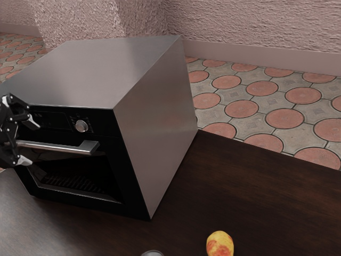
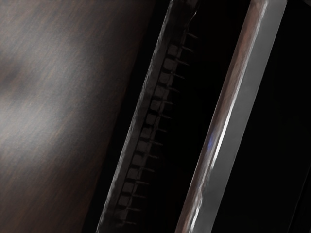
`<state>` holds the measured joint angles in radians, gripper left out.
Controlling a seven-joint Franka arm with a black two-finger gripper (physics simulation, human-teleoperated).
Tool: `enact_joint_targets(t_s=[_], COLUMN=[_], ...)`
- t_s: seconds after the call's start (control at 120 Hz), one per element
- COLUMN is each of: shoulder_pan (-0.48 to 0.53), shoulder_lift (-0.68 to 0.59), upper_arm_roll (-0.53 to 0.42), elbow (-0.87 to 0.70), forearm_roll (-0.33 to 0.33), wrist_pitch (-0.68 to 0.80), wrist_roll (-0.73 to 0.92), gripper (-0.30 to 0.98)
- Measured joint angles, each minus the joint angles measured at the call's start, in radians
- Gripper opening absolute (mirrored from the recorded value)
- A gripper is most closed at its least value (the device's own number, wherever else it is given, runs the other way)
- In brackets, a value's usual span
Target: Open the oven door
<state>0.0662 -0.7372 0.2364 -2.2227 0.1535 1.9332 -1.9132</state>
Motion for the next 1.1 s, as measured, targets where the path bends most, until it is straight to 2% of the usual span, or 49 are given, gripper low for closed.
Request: enact_joint_targets(t_s=[0.325,0.983,1.1], shoulder_pan=[0.03,0.041,0.075], shoulder_lift=[-0.005,0.005,-0.063], upper_arm_roll=[0.0,0.028,0.035], elbow=[-0.029,-0.142,-0.209], forearm_roll=[0.042,0.046,0.046], wrist_pitch=[0.018,0.101,0.113], wrist_roll=[0.156,0.312,0.325], gripper=[0.69,0.69,0.69])
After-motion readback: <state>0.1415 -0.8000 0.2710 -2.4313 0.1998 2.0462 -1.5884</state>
